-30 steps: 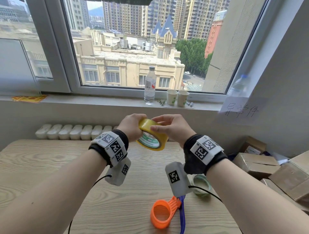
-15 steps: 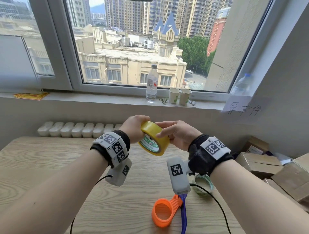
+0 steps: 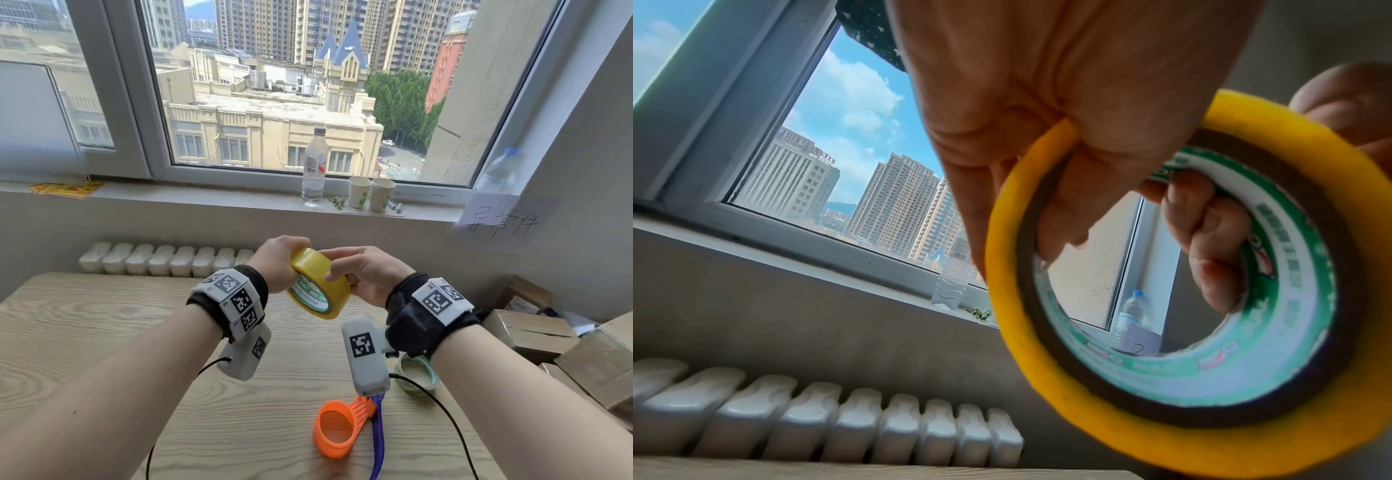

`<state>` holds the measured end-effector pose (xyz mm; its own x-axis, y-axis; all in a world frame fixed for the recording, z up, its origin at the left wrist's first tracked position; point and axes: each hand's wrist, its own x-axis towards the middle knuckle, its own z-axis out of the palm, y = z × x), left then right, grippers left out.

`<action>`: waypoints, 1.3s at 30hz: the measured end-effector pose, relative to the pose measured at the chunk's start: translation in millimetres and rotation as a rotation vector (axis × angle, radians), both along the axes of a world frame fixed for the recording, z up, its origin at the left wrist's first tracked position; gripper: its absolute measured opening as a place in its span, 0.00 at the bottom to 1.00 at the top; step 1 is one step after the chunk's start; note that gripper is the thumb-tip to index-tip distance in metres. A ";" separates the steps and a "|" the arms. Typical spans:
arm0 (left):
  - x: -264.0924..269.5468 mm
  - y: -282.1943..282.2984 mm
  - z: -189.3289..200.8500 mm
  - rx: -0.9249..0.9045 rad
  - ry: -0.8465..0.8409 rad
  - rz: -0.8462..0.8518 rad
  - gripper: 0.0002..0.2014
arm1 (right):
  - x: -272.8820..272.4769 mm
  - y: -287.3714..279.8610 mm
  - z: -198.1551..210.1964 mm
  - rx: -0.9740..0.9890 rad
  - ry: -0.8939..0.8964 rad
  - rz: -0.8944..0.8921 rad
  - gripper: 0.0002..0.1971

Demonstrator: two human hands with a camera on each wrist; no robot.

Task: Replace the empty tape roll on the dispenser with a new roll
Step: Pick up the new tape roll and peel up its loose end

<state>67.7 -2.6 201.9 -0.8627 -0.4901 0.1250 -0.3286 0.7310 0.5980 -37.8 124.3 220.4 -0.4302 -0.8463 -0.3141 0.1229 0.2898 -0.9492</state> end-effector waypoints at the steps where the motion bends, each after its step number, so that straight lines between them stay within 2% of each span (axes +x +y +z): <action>1: 0.8 -0.4 0.0 -0.001 -0.001 0.001 0.13 | 0.6 -0.1 -0.4 0.000 -0.002 0.001 0.19; 6: 3.0 -3.8 -1.1 0.009 -0.030 -0.019 0.16 | 5.4 -1.7 -2.5 0.025 0.003 0.015 0.18; 10: 6.1 -2.8 -1.9 0.009 -0.040 -0.048 0.13 | 8.4 -3.7 -2.9 0.051 0.006 0.007 0.21; 19: 9.1 -6.7 -4.4 0.003 -0.030 -0.051 0.18 | 15.4 -2.0 -0.6 0.057 0.001 0.007 0.21; 30: 18.0 -6.7 -5.8 -0.005 -0.044 -0.056 0.14 | 26.7 -6.9 -1.7 0.069 0.026 -0.030 0.22; 33: 20.5 -9.3 -6.9 -0.010 -0.035 -0.042 0.10 | 30.6 -7.3 -3.5 0.065 0.018 -0.039 0.24; 39: 27.1 -12.9 -7.4 0.001 -0.052 -0.066 0.12 | 37.2 -6.0 -4.8 0.072 0.010 -0.018 0.17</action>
<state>94.8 -15.5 194.5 -0.8986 -0.4317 0.0789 -0.3098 0.7514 0.5826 -0.6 118.3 215.6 -0.4481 -0.8141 -0.3693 0.1197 0.3548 -0.9273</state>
